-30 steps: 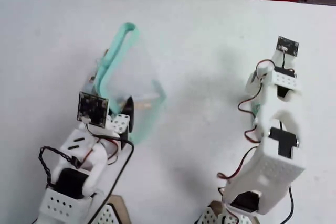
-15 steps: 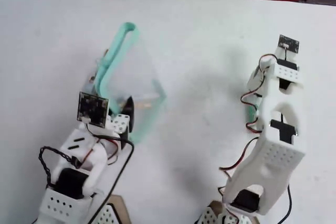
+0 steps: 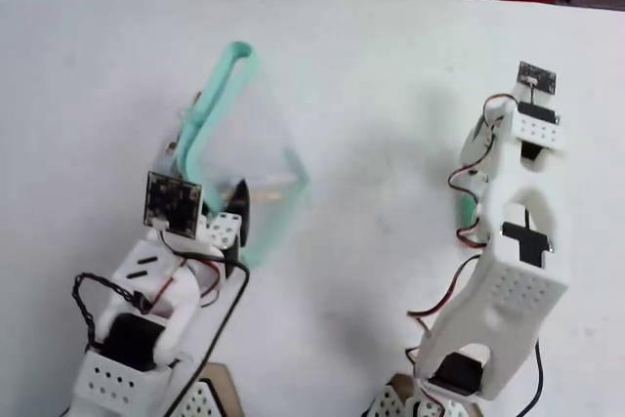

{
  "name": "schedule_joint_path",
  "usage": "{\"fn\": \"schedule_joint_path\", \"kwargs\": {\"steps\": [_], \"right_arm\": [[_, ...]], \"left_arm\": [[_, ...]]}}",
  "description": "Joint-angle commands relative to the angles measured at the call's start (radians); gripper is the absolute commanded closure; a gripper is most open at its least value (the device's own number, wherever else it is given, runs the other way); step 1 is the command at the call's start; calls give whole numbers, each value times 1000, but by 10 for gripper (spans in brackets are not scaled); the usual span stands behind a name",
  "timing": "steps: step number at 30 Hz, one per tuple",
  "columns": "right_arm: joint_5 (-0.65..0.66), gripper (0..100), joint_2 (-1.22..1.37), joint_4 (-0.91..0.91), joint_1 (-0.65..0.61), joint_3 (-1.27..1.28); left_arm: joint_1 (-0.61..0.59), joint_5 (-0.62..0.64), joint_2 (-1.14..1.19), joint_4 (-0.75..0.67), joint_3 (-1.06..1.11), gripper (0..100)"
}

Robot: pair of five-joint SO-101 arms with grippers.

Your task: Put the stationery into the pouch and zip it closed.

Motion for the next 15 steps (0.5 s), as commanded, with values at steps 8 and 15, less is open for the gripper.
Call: {"fn": "schedule_joint_path", "kwargs": {"steps": [8,15], "right_arm": [[210,822,-13,142,-25,-133],[313,822,-93,297,-64,-199]], "left_arm": [[-4,-2,12,-169,115,970],[22,-2,12,-167,115,970]]}}
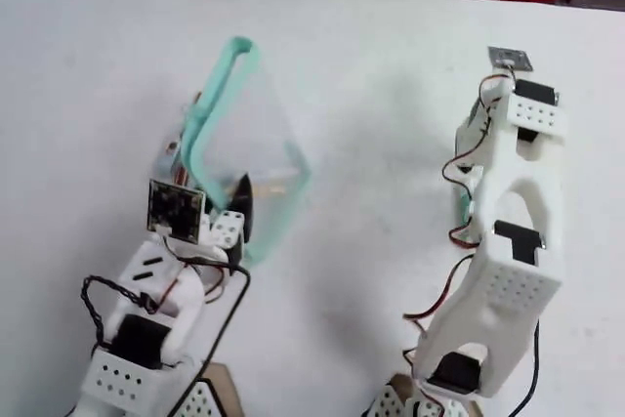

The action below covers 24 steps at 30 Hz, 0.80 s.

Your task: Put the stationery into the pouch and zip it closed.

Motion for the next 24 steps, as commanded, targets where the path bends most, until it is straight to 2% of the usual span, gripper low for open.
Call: {"fn": "schedule_joint_path", "kwargs": {"steps": [1,9,13,19,24], "right_arm": [[57,822,-93,62,-13,-44],[153,820,-107,142,47,-38],[229,819,-124,140,67,64],[245,819,-199,-97,62,301],[244,819,-242,-140,2,348]], "left_arm": [[36,-2,13,-3,14,970],[56,-68,13,-3,15,972],[56,-69,13,-5,15,970],[58,-71,13,-9,15,970],[58,-71,13,-9,17,970]]}}
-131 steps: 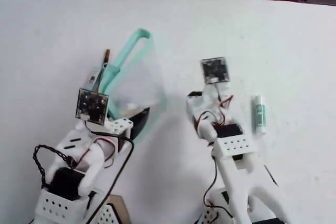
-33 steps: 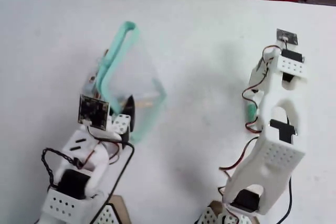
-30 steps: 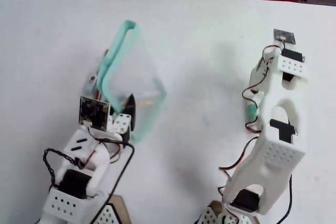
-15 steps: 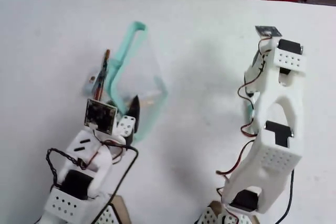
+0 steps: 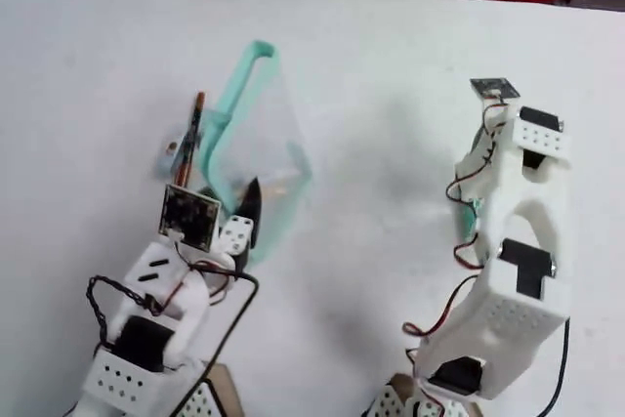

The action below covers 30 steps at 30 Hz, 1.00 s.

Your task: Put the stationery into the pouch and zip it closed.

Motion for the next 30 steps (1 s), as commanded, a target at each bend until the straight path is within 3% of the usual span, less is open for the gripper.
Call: {"fn": "schedule_joint_path", "kwargs": {"steps": [1,10,18,26,30], "right_arm": [[6,819,-61,-31,-36,-2],[8,821,45,-131,-1,-49],[6,823,248,-48,1,-213],[6,916,265,-18,10,-258],[6,909,263,5,22,-261]], "left_arm": [[10,-12,15,-6,11,970],[10,-12,15,-6,11,970],[10,-14,15,-6,11,970],[13,-14,15,-6,11,970],[39,-15,15,-6,11,970]]}}
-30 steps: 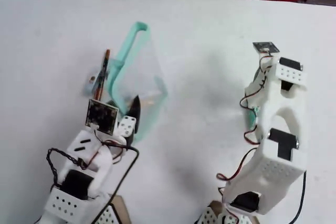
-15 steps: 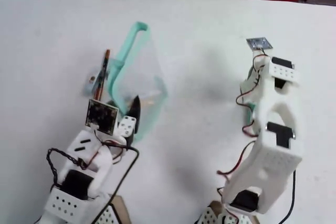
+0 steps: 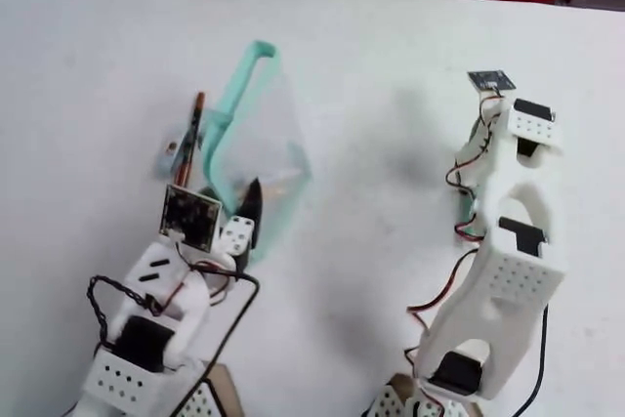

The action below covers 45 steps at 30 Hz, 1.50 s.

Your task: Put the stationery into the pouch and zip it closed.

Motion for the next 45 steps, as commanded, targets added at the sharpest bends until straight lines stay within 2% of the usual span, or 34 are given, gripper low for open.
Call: {"fn": "schedule_joint_path", "kwargs": {"steps": [1,6,10,12,22,30,35,39,45], "right_arm": [[6,896,-2,35,10,-20],[15,884,-5,47,8,-20],[11,989,-64,48,7,-20],[14,967,-120,73,7,-20],[8,981,-496,220,5,-14],[5,981,-673,338,-39,-12],[-112,981,-791,421,-79,-11],[-129,981,-897,406,-136,55],[-129,981,-1089,260,-231,304]], "left_arm": [[33,-15,15,-6,11,970],[33,-15,15,-6,11,970],[33,-15,15,-6,11,970],[33,-15,15,-6,11,970],[33,-14,15,-2,3,970],[33,-14,13,0,2,970],[33,-14,13,9,-11,970],[30,-14,13,54,-35,970],[25,-14,13,66,-46,970]]}}
